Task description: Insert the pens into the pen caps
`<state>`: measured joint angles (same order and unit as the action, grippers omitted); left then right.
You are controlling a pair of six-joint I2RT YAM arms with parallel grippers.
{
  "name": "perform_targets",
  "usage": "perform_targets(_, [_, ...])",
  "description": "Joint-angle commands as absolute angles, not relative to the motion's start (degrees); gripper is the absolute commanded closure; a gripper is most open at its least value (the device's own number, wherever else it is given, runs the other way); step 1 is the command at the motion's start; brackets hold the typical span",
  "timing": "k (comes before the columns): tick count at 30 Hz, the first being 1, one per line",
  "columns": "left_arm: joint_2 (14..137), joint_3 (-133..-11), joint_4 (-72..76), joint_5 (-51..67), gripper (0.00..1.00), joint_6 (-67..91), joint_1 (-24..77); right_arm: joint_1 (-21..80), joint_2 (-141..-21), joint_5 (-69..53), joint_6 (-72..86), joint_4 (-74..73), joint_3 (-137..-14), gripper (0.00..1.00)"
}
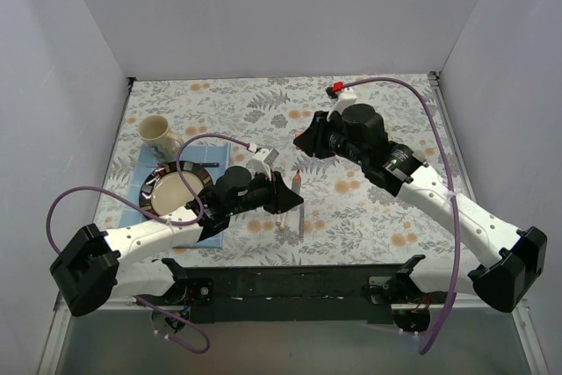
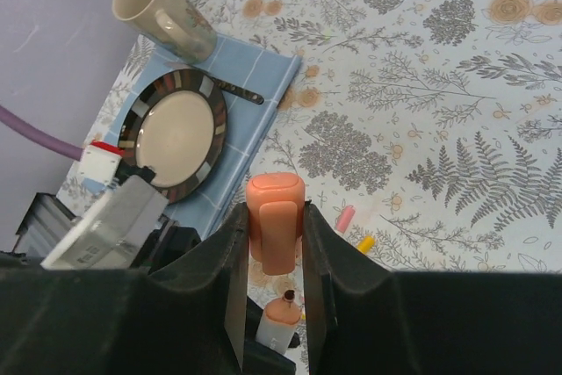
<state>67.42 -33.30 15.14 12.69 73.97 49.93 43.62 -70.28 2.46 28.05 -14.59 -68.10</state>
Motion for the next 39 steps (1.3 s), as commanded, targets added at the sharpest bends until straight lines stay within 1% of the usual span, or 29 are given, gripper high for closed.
perform_targets(1, [65.8, -35.9, 18.2, 9.6, 1.00, 73.1, 50.3, 45.1, -68.2, 9.0, 30.8, -10.8, -66.1, 0.99])
perform_targets(8, [65.1, -35.9, 18.2, 7.6, 1.00, 72.3, 50.3, 46.7, -66.4, 9.8, 32.9, -7.8, -62.3, 0.99])
perform_targets(21, [66.0, -36.8, 19.2, 7.7, 1.00, 71.6, 50.3, 48.4, -66.2, 13.5, 34.1, -6.9, -60.5, 0.99])
perform_targets(33, [67.1, -37.6, 19.3, 6.9, 1.00, 70.7, 50.3, 50.4, -66.0, 12.9, 34.9, -5.5, -58.3, 0.99])
perform_targets(39, [66.8, -38.4, 18.9, 4.6, 1.00, 70.0, 50.3, 52.0, -66.3, 17.0, 35.2, -8.8, -58.5, 0.99])
